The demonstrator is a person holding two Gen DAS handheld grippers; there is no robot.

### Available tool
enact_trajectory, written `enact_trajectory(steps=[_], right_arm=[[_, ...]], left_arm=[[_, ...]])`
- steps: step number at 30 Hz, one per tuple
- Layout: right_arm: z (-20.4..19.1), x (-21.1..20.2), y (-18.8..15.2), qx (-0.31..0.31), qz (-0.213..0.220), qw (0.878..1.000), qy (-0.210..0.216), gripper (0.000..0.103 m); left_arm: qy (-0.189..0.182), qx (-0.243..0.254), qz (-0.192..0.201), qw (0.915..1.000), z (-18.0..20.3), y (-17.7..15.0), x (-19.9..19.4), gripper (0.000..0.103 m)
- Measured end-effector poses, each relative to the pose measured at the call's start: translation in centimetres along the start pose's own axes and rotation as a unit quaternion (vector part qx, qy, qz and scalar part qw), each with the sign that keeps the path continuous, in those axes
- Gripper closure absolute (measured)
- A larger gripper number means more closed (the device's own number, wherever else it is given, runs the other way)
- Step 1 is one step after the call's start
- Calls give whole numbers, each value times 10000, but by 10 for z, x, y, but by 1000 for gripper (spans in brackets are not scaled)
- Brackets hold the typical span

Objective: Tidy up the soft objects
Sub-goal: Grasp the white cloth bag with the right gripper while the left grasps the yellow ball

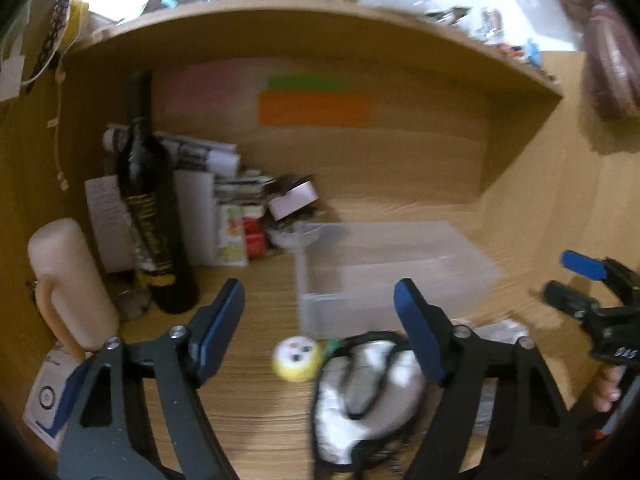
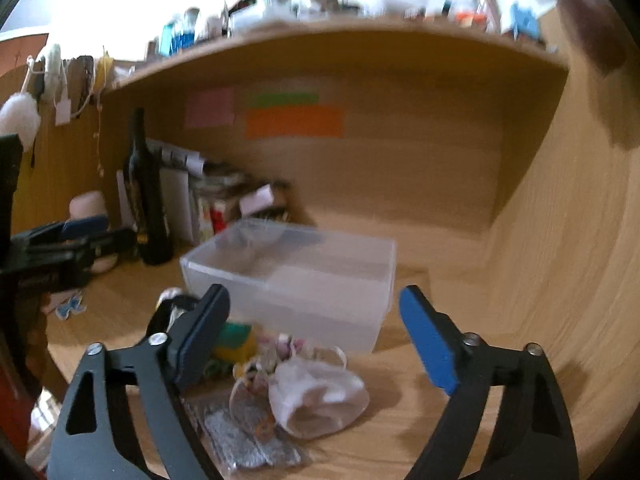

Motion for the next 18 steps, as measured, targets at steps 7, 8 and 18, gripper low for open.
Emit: enact_trajectory(steps=[7, 8, 18], right_arm=[[6, 19, -13, -95, -461, 9989, 1, 25], [7, 23, -14, -98, -526, 9986, 0, 25], [21, 57, -34, 191, -1527, 9879, 185, 38]], left_arm=[[-44, -81, -731, 9973, -27, -22, 37, 38], [-63, -76, -810, 9967, -28, -25, 42, 39], [-518, -165, -1630, 9851, -25, -49, 87, 40]])
Point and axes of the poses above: each gripper's, at about its wrist camera, not at the fingertips, and x roughly the way its jaws point, z to its right, y to its top, the point moved 4 cm from there along x, roughly the way its jaws point, and after that the axes turned 8 degrees about x, right-handed, at the moved point
